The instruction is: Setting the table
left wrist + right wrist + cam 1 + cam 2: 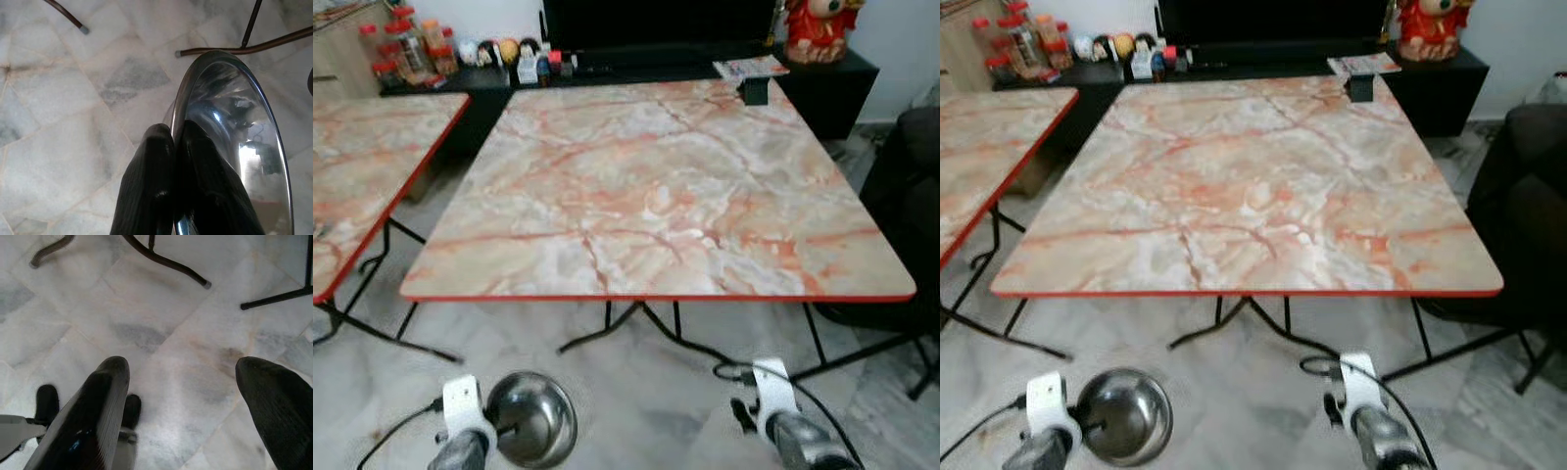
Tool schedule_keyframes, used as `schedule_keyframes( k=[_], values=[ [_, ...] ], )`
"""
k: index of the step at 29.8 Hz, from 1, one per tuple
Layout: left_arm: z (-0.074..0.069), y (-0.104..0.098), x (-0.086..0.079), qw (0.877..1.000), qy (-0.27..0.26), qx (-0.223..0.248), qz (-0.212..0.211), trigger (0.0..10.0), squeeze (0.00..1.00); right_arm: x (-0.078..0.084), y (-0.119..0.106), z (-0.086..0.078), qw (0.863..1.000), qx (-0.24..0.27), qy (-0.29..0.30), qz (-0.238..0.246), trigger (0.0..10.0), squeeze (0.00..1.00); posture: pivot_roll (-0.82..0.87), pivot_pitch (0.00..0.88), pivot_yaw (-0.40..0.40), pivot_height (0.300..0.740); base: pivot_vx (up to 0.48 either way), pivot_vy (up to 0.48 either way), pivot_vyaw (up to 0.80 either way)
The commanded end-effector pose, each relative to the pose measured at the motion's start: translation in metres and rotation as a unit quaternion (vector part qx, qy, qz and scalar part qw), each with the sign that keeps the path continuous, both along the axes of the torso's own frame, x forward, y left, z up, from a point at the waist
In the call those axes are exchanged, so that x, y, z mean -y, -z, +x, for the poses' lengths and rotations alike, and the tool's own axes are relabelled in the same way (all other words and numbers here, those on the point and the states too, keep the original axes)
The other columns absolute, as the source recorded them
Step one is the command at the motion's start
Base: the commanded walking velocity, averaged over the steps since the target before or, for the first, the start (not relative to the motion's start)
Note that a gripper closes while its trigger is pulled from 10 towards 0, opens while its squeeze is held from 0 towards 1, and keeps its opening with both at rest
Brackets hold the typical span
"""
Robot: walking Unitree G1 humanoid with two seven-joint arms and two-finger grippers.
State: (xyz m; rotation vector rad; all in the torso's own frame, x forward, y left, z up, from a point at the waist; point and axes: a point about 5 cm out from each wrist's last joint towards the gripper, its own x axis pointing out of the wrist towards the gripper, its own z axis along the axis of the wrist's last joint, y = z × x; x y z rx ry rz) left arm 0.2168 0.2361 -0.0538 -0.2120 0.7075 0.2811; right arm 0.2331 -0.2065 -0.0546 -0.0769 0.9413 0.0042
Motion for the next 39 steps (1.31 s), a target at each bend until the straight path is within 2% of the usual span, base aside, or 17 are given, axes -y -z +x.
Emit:
schedule_keyframes(
  k=[1,13,25,33,39],
  values=[
    [0.001,-0.001,-0.001,1.000,-0.004,0.001,0.001,10.0,0.00,0.003,0.000,0.000,1.000,-0.002,0.008,-0.001,10.0,0.00,-0.06,0.020,0.040,0.740,0.000,-0.319,0.00],
    [0.001,0.000,0.002,1.000,-0.001,0.000,0.001,10.0,0.00,0.002,0.000,-0.001,1.000,-0.003,0.008,-0.002,10.0,0.00,-0.07,0.000,0.037,0.740,0.000,-0.305,0.00],
    [0.002,-0.002,-0.003,1.000,-0.019,0.004,0.000,10.0,0.00,0.004,-0.002,0.001,1.000,0.000,0.007,-0.004,10.0,0.00,-0.06,0.001,0.026,0.740,0.000,0.000,0.00],
    [0.001,-0.005,-0.014,0.999,-0.049,0.012,0.002,10.0,0.00,0.005,-0.003,0.003,1.000,0.003,0.008,-0.004,10.0,0.00,-0.05,0.011,0.030,0.740,0.000,0.000,0.00],
    [0.001,-0.004,-0.013,0.999,-0.049,0.015,-0.001,10.0,0.00,0.004,-0.003,0.003,1.000,0.004,0.010,-0.002,10.0,0.00,-0.05,0.013,0.035,0.740,0.000,0.000,0.00]
  ],
)
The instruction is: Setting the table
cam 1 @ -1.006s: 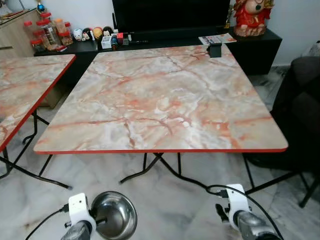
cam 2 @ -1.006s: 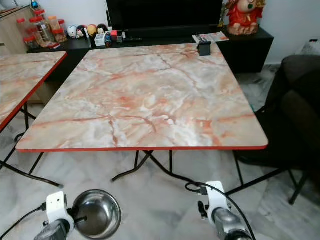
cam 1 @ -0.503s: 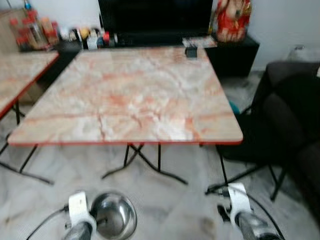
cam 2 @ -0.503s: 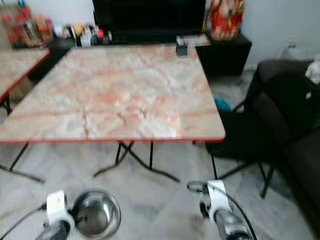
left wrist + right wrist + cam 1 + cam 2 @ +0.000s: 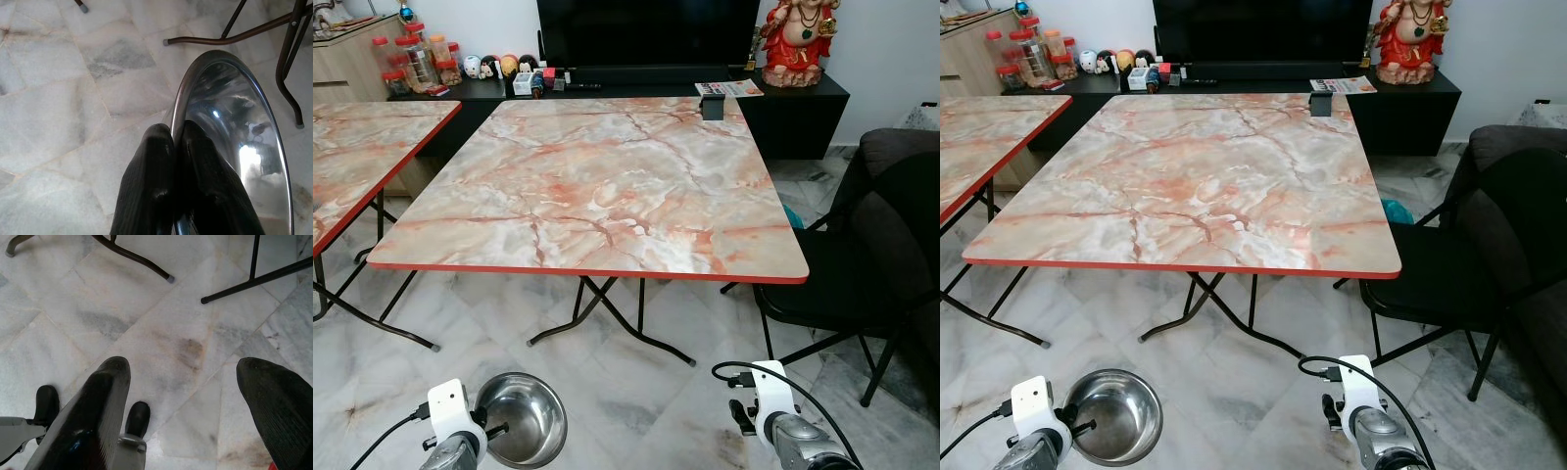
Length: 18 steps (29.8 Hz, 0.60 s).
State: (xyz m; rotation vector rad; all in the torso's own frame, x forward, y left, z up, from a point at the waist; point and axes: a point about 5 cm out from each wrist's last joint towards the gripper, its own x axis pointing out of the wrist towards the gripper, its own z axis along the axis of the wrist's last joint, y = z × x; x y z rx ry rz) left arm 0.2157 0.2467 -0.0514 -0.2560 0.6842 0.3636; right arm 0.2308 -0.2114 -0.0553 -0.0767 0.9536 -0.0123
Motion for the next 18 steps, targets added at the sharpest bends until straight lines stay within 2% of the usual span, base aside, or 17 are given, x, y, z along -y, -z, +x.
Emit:
schedule_keyframes(
  k=[1,6,8,9,11,14,18],
  values=[
    [0.003,-0.003,-0.002,1.000,-0.004,0.014,0.007,10.0,0.00,-0.001,-0.003,0.005,1.000,0.010,0.003,0.001,10.0,0.00,-0.05,0.015,0.036,0.740,0.000,0.000,0.00],
    [0.004,-0.005,-0.001,0.999,-0.011,0.030,0.009,10.0,0.00,-0.001,-0.003,0.005,1.000,0.010,0.003,0.002,10.0,0.00,-0.05,0.015,0.036,0.740,0.000,0.000,0.00],
    [0.012,-0.009,0.005,0.998,-0.009,0.055,0.015,10.0,0.00,-0.001,-0.003,0.005,1.000,0.009,0.002,0.001,10.0,0.00,-0.05,0.019,0.037,0.740,0.000,0.000,0.00],
    [0.025,-0.019,0.014,0.996,-0.011,0.091,0.021,10.0,0.00,-0.001,-0.003,0.005,1.000,0.009,0.000,0.001,10.0,0.00,-0.05,0.021,0.041,0.740,0.000,0.000,0.00],
    [0.030,-0.022,0.017,0.995,-0.013,0.102,0.022,10.0,0.00,-0.001,-0.003,0.005,1.000,0.009,0.000,0.001,10.0,0.00,-0.05,0.021,0.041,0.740,0.000,0.000,0.00],
    [0.036,-0.030,0.014,0.991,-0.021,0.130,0.029,10.0,0.00,-0.001,-0.003,0.005,1.000,0.008,-0.001,0.001,10.0,0.00,-0.04,0.022,0.041,0.740,0.000,0.000,0.00],
    [0.043,-0.048,0.005,0.978,-0.031,0.197,0.058,10.0,0.00,-0.001,-0.003,0.005,1.000,0.007,-0.002,0.000,10.0,0.00,-0.04,0.022,0.043,0.740,0.000,0.000,0.00]
  ],
)
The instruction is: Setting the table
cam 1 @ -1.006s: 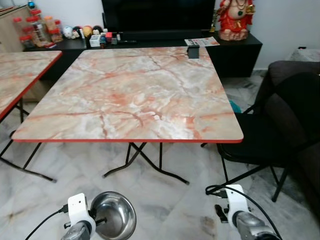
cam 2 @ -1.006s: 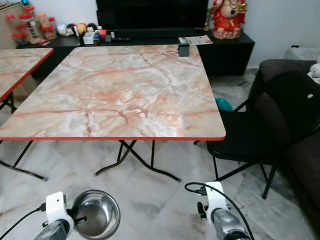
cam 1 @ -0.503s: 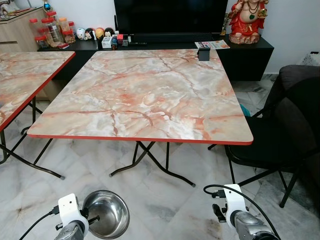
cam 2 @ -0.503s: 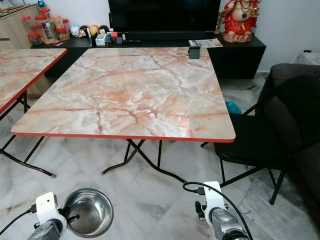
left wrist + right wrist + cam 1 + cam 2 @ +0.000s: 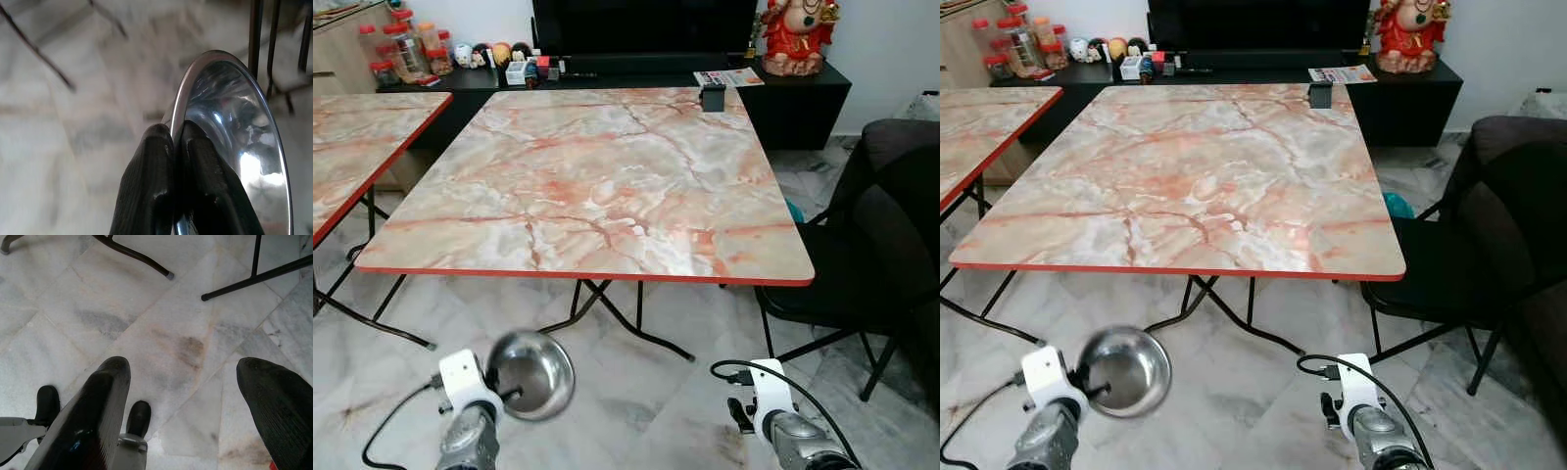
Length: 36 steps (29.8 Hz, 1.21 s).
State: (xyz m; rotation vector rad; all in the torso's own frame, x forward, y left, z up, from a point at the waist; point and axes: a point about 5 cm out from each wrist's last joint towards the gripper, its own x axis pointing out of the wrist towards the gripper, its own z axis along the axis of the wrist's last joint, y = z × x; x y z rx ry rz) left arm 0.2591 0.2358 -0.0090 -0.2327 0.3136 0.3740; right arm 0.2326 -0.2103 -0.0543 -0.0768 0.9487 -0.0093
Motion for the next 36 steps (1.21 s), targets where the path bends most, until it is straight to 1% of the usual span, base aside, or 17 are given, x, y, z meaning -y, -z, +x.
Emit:
schedule_keyframes(
  k=[1,4,10,15,18,19,21,23,24,25,27,28,31,32,33,34,36],
  values=[
    [0.000,-0.010,-0.008,0.999,-0.018,0.040,0.017,10.0,0.00,0.000,-0.002,0.003,1.000,0.005,-0.002,-0.001,10.0,0.00,-0.04,0.022,0.045,0.740,0.000,0.000,0.00],
    [-0.003,-0.023,-0.012,0.995,-0.031,0.083,0.035,10.0,0.00,0.000,-0.001,0.002,1.000,0.003,-0.004,-0.001,10.0,0.00,-0.03,0.018,0.047,0.740,0.000,0.000,0.00],
    [-0.021,-0.036,-0.012,0.991,-0.057,0.115,0.035,10.0,0.00,0.000,-0.001,0.001,1.000,0.001,-0.008,-0.002,10.0,0.00,-0.02,0.009,0.048,0.740,0.000,0.000,0.00],
    [-0.033,-0.074,-0.014,0.982,-0.075,0.164,0.051,10.0,0.00,0.001,-0.001,0.001,1.000,0.001,-0.010,-0.003,10.0,0.00,-0.01,0.016,0.039,0.740,0.000,0.000,0.00],
    [-0.034,-0.092,-0.014,0.977,-0.076,0.189,0.061,10.0,0.00,0.002,-0.002,0.002,1.000,0.001,-0.011,-0.003,10.0,0.00,0.00,0.021,0.035,0.740,0.000,0.000,0.00],
    [-0.034,-0.106,-0.013,0.973,-0.073,0.205,0.071,10.0,0.00,0.002,-0.002,0.002,1.000,0.001,-0.012,-0.004,10.0,0.00,0.00,0.021,0.035,0.740,0.000,0.000,0.00],
    [-0.034,-0.114,-0.012,0.972,-0.072,0.211,0.075,10.0,0.00,0.002,-0.002,0.002,1.000,0.001,-0.013,-0.004,10.0,0.00,0.00,0.023,0.032,0.740,0.000,0.000,0.00],
    [-0.025,-0.136,-0.005,0.967,-0.056,0.242,0.062,10.0,0.00,0.002,-0.002,0.003,1.000,0.001,-0.013,-0.004,10.0,0.00,0.00,0.023,0.031,0.740,0.000,0.000,0.00],
    [-0.025,-0.136,-0.005,0.967,-0.056,0.242,0.062,10.0,0.00,0.002,-0.002,0.003,1.000,0.001,-0.013,-0.004,10.0,0.00,0.00,0.023,0.031,0.740,0.000,0.000,0.00],
    [-0.016,-0.142,0.003,0.967,-0.035,0.250,0.023,10.0,0.00,0.002,-0.003,0.003,1.000,0.001,-0.013,-0.004,10.0,0.00,0.00,0.024,0.028,0.740,0.000,0.000,0.00],
    [-0.007,-0.146,0.010,0.967,-0.018,0.255,-0.012,10.0,0.00,0.002,-0.003,0.003,1.000,0.002,-0.013,-0.004,10.0,0.00,0.00,0.024,0.027,0.740,0.000,0.000,0.00],
    [0.006,-0.148,0.019,0.966,-0.003,0.252,-0.052,10.0,0.00,0.002,-0.003,0.004,1.000,0.002,-0.013,-0.004,10.0,0.00,0.00,0.023,0.026,0.740,0.000,0.000,0.00],
    [0.019,-0.151,0.026,0.963,0.001,0.258,-0.078,10.0,0.00,0.001,-0.003,0.004,1.000,0.003,-0.011,-0.003,10.0,0.00,0.00,0.024,0.026,0.740,0.000,0.000,0.00],
    [0.032,-0.152,0.032,0.960,-0.001,0.257,-0.109,10.0,0.00,0.001,-0.003,0.005,1.000,0.004,-0.010,-0.003,10.0,0.00,-0.01,0.026,0.022,0.740,0.000,0.000,0.00],
    [0.032,-0.152,0.032,0.960,-0.001,0.257,-0.109,10.0,0.00,0.001,-0.003,0.005,1.000,0.004,-0.010,-0.003,10.0,0.00,-0.01,0.026,0.022,0.740,0.000,0.000,0.00],
    [0.046,-0.153,0.040,0.956,-0.001,0.254,-0.147,10.0,0.00,0.001,-0.004,0.005,1.000,0.005,-0.009,-0.003,10.0,0.00,-0.01,0.027,0.022,0.740,0.000,0.000,0.00],
    [0.061,-0.156,0.050,0.952,0.013,0.253,-0.170,10.0,0.00,0.000,-0.004,0.005,1.000,0.006,-0.007,-0.002,10.0,0.00,-0.01,0.027,0.019,0.740,0.000,0.000,0.00]
  ],
)
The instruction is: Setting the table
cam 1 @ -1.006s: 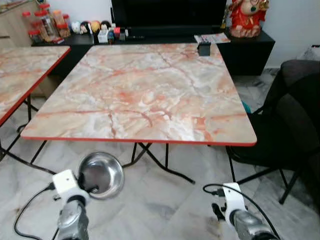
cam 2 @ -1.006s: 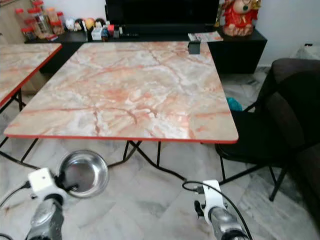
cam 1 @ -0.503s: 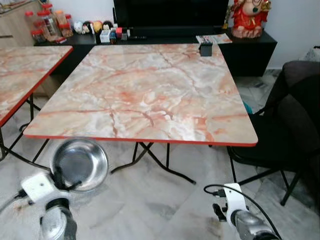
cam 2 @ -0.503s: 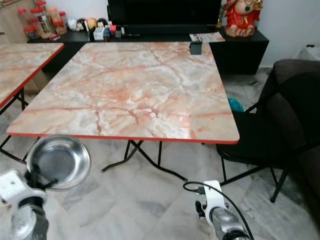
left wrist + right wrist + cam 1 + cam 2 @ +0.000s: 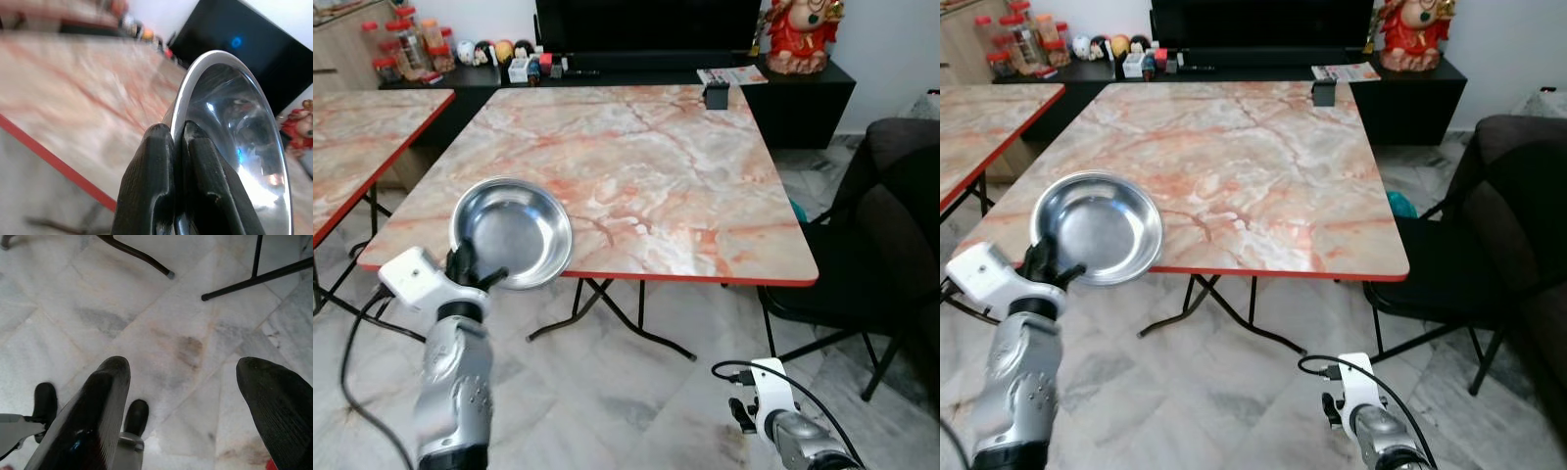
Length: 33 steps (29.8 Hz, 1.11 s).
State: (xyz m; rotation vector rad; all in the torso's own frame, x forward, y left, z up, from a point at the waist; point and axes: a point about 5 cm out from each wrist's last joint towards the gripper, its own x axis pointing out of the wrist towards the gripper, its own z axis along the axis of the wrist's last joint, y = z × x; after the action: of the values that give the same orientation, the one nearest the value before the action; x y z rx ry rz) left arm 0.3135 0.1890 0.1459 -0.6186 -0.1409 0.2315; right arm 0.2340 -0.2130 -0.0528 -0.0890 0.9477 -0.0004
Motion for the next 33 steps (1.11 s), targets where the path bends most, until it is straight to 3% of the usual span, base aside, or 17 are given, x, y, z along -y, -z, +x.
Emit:
schedule_keyframes(
  k=[1,5,8,11,17,19,21,33],
  values=[
    [0.011,-0.003,0.006,1.000,0.016,-0.002,-0.013,10.0,0.00,-0.002,-0.002,0.004,1.000,0.007,0.000,0.002,10.0,0.00,-0.02,0.028,0.019,0.740,0.000,0.000,0.00],
    [0.034,-0.012,0.021,0.998,0.041,-0.006,-0.053,10.0,0.00,-0.002,-0.003,0.005,1.000,0.008,0.002,0.002,10.0,0.00,-0.02,0.032,0.018,0.740,0.000,0.000,0.00],
    [0.045,-0.015,0.026,0.997,0.047,-0.012,-0.052,10.0,0.00,-0.002,-0.003,0.005,1.000,0.009,0.004,0.003,10.0,0.00,-0.03,0.035,0.021,0.740,0.000,0.000,0.00],
    [0.053,-0.010,0.027,0.996,0.052,-0.051,-0.049,10.0,0.00,-0.002,-0.003,0.005,1.000,0.009,0.003,0.003,10.0,0.00,-0.03,0.032,0.022,0.740,0.000,0.000,0.00],
    [0.059,-0.005,0.028,0.995,0.060,-0.079,-0.026,10.0,0.00,-0.002,-0.003,0.005,1.000,0.008,0.004,0.003,10.0,0.00,-0.03,0.032,0.022,0.740,0.000,0.000,0.00],
    [0.061,-0.006,0.021,0.994,0.060,-0.085,-0.020,10.0,0.00,-0.002,-0.002,0.004,1.000,0.008,0.004,0.004,10.0,0.00,-0.04,0.016,0.028,0.740,0.000,0.000,0.00],
    [0.063,-0.006,0.017,0.993,0.053,-0.087,-0.066,10.0,0.00,-0.002,-0.002,0.004,1.000,0.008,0.004,0.004,10.0,0.00,-0.04,0.016,0.028,0.740,0.274,0.000,0.00],
    [0.068,-0.007,0.015,0.988,0.067,-0.087,-0.112,10.0,0.00,-0.003,-0.002,0.004,0.999,0.026,0.024,0.016,10.0,0.00,-0.04,0.000,0.032,0.740,0.276,0.000,0.00]
  ],
)
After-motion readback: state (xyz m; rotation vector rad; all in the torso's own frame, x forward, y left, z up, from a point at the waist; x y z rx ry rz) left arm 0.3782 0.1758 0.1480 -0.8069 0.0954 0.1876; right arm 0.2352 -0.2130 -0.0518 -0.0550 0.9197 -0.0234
